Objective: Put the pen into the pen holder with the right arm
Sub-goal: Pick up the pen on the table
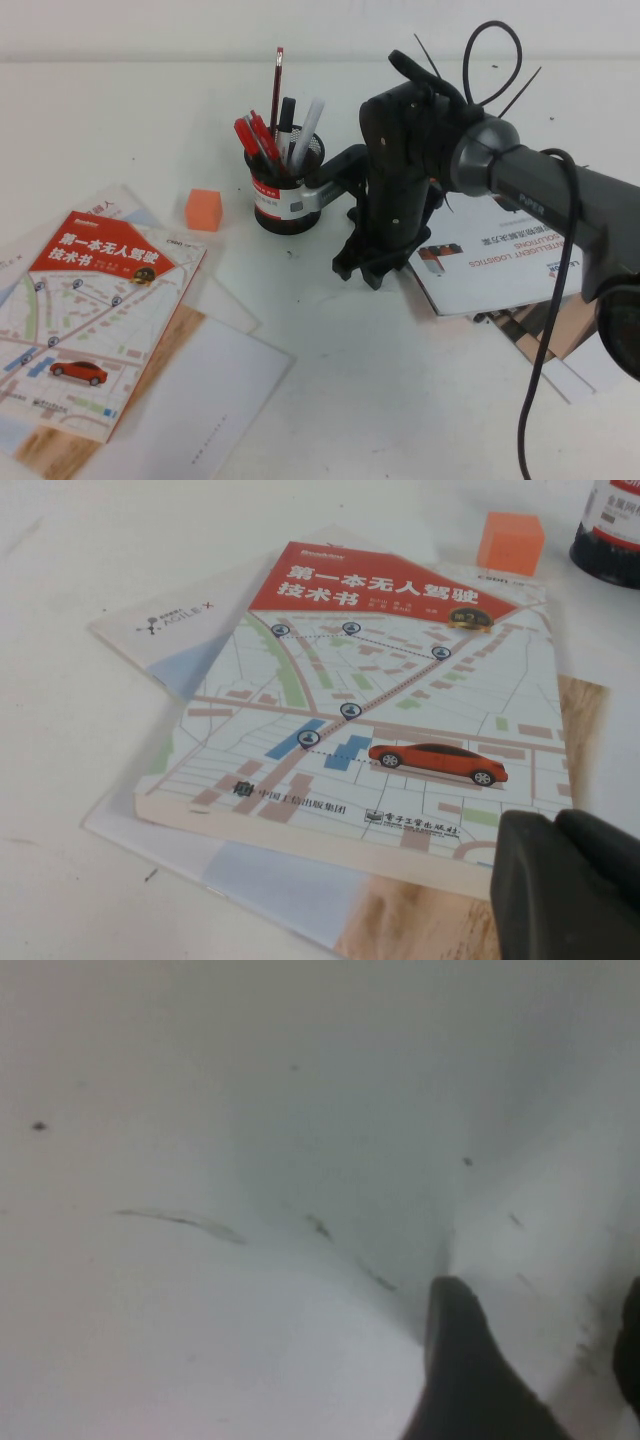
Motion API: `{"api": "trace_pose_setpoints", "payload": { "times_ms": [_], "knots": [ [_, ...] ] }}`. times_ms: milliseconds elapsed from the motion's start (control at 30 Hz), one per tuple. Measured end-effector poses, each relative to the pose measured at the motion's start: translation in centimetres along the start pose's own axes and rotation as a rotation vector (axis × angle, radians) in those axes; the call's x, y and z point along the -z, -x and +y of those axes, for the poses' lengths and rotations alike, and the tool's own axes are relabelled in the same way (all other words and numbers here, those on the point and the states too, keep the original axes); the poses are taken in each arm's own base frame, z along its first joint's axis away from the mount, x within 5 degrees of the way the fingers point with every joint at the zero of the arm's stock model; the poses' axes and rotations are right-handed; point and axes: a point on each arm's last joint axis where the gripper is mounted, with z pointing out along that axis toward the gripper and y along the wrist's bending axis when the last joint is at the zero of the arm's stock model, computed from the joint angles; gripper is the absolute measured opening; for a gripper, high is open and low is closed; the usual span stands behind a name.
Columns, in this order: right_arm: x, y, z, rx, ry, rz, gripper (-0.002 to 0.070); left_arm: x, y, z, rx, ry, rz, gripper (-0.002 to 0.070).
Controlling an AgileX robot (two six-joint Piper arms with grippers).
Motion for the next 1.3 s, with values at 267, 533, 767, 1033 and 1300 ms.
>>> {"api": "trace_pose_setpoints", "payload": {
  "times_ms": [267,533,767,1033,1300],
  "knots": [
    [0.9,0.4,-0.7,0.025,-0.071,-0.022,0.03,0.0,0.0,0.0,0.0,0.0,0.0,-0.0003],
    [0.9,0.2,-2.4,0.002,-0.1,-0.019,0.03,0.0,0.0,0.0,0.0,0.0,0.0,-0.0003],
    [0.9,-0.1,-3.5,-0.013,-0.108,-0.016,0.03,0.0,0.0,0.0,0.0,0.0,0.0,-0.0003],
    [0.9,0.0,-3.2,0.002,-0.073,-0.021,0.03,0.0,0.0,0.0,0.0,0.0,0.0,-0.0003],
    [0.5,0.1,-2.5,0.009,-0.02,-0.024,0.03,0.0,0.0,0.0,0.0,0.0,0.0,-0.0003]
  ]
}}
